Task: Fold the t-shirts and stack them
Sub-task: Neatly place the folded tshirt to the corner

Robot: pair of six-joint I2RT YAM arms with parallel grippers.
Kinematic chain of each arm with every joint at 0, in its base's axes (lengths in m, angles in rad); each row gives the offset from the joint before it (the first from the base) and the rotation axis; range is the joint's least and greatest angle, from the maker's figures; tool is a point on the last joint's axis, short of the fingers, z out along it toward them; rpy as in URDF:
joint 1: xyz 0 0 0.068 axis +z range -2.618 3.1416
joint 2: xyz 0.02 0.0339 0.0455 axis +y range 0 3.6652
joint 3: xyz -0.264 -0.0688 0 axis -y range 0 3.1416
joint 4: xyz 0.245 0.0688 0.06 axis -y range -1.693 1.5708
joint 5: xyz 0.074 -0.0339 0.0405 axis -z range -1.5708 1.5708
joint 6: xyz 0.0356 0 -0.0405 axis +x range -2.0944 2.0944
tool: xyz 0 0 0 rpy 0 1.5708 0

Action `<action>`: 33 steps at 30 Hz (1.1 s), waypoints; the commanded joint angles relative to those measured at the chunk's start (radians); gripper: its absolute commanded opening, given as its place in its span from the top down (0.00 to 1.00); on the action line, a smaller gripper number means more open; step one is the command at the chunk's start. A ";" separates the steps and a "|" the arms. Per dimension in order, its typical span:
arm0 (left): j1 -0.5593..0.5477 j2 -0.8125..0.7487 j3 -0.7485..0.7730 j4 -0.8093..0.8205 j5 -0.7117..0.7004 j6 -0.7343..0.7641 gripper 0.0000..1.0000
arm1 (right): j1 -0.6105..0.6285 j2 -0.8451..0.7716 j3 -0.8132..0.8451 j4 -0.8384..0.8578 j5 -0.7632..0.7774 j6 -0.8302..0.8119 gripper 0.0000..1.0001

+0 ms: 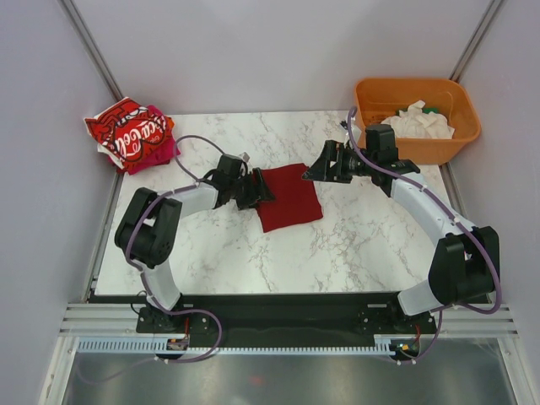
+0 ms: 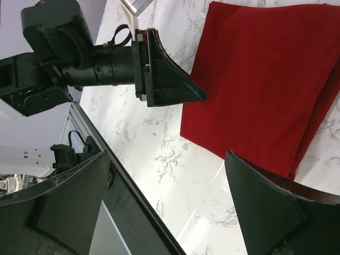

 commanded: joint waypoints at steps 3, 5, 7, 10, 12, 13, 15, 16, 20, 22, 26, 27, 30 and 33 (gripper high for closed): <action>0.000 -0.110 -0.019 -0.126 -0.131 0.040 0.26 | 0.003 -0.024 0.001 0.008 0.000 -0.016 0.02; 0.000 -0.159 -0.008 -0.140 -0.143 0.045 0.25 | 0.003 -0.024 0.004 0.008 0.000 -0.018 0.02; 0.000 -0.217 0.003 -0.164 -0.161 0.056 0.25 | 0.003 -0.026 0.004 0.008 0.000 -0.018 0.02; 0.000 -0.224 0.017 -0.178 -0.164 0.068 0.22 | 0.005 -0.029 0.003 0.008 -0.002 -0.018 0.02; 0.000 -0.189 0.020 -0.178 -0.146 0.068 0.21 | 0.003 -0.027 0.001 0.008 0.000 -0.016 0.02; 0.000 -0.175 0.020 -0.178 -0.135 0.069 0.20 | 0.005 -0.030 0.001 0.008 0.000 -0.018 0.02; -0.007 -0.153 0.017 -0.178 -0.146 0.062 0.19 | 0.003 -0.033 0.001 0.008 0.000 -0.016 0.02; -0.010 -0.135 0.012 -0.177 -0.163 0.059 0.19 | 0.003 -0.035 -0.002 0.006 0.000 -0.018 0.02; -0.014 -0.089 0.006 -0.166 -0.200 0.054 0.16 | 0.003 -0.039 -0.009 0.008 0.001 -0.019 0.02; -0.014 -0.061 0.020 -0.161 -0.186 0.056 0.16 | 0.003 -0.038 -0.011 0.006 0.003 -0.021 0.02; -0.015 0.006 0.031 -0.125 -0.146 0.040 0.16 | 0.003 -0.036 -0.014 0.006 0.006 -0.022 0.02; -0.015 0.013 0.029 -0.120 -0.137 0.034 0.15 | 0.003 -0.033 -0.016 0.006 0.009 -0.022 0.02; -0.018 0.037 0.024 -0.109 -0.143 0.031 0.16 | 0.003 -0.032 -0.017 0.006 0.007 -0.024 0.02; -0.018 0.054 0.015 -0.108 -0.157 0.028 0.18 | 0.003 -0.027 -0.019 0.006 0.009 -0.027 0.02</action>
